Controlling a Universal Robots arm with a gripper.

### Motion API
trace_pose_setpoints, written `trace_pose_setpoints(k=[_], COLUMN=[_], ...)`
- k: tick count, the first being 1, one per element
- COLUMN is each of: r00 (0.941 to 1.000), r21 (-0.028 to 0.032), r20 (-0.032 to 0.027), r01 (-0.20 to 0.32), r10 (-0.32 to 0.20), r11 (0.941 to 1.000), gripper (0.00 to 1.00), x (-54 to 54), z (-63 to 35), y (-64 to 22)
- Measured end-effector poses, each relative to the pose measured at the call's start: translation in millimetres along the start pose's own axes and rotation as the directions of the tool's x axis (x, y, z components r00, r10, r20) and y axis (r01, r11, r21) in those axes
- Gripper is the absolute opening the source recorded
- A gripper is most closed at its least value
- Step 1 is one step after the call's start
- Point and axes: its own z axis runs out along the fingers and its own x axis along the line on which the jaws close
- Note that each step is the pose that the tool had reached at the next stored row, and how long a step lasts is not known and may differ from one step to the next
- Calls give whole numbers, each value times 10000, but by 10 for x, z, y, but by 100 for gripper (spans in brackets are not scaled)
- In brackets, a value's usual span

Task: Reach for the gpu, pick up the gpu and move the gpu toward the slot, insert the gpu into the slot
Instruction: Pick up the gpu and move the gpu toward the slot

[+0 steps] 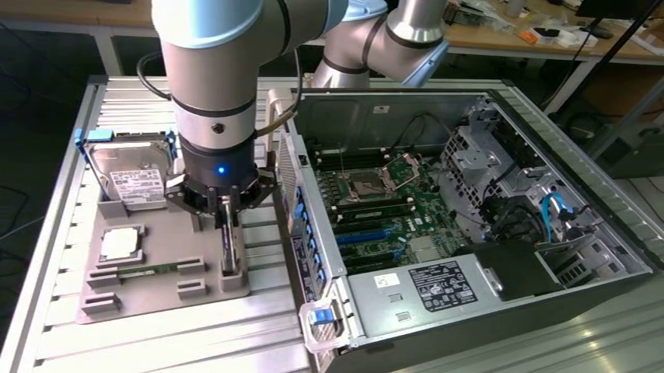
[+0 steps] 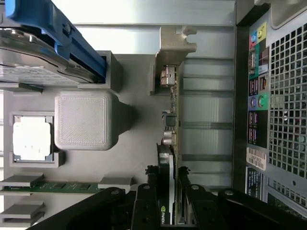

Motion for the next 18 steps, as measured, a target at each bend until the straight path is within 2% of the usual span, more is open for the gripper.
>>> trace_pose_setpoints(k=[9, 18], r00=[10000, 10000], r21=[0, 0], r20=[0, -1], r01=[0, 0], r10=[0, 0], r11=[10000, 10000], gripper=[27, 27], x=[2, 4], z=[-137, -323], y=[6, 14])
